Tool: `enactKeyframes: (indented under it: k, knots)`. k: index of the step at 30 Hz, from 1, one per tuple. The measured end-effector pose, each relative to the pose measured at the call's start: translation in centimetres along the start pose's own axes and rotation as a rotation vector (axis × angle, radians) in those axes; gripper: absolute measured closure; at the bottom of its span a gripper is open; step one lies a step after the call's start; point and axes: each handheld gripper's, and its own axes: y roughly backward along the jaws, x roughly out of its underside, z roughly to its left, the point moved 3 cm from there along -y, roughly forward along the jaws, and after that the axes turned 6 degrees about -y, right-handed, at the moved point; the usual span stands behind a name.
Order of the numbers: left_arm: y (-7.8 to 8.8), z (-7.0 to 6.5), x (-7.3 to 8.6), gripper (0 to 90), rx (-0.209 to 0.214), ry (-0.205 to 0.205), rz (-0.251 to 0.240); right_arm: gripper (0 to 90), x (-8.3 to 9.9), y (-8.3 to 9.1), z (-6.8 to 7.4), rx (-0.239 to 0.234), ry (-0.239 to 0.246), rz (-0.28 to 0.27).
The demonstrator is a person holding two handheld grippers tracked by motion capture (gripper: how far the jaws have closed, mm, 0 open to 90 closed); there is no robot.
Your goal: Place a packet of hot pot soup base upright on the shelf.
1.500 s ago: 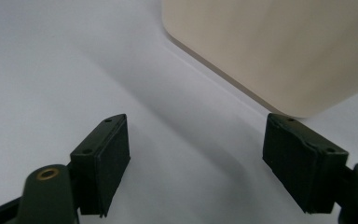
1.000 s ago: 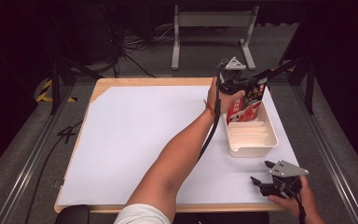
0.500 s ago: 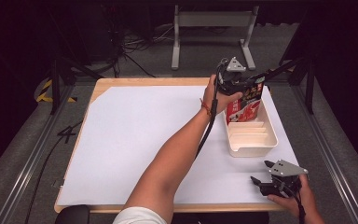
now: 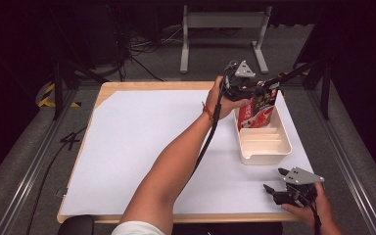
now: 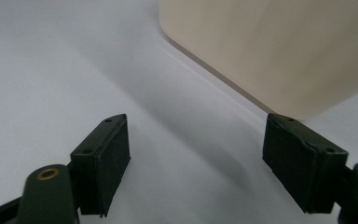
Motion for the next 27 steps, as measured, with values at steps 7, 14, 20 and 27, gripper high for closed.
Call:
enactKeyframes:
  k: [7, 14, 20, 27]
  knots:
    - [0.9, -0.1, 0.0, 67.4, 0.005, -0.049, 0.046, 23.1, 0.0, 0.0, 0.1, 0.002, 0.001, 0.003]
    - [1.7, -0.1, 0.3, 64.1, 0.003, -0.083, 0.097, 23.1, -0.1, 0.1, 0.1, 0.005, 0.001, -0.006]
    - [2.3, -0.1, 0.5, 60.0, -0.011, -0.105, 0.123, 23.1, -0.2, 0.2, 0.1, 0.009, 0.005, -0.012]
    - [3.1, -0.2, 1.3, 53.2, -0.037, -0.118, 0.153, 23.0, -0.2, 0.3, 0.2, 0.011, 0.009, -0.015]
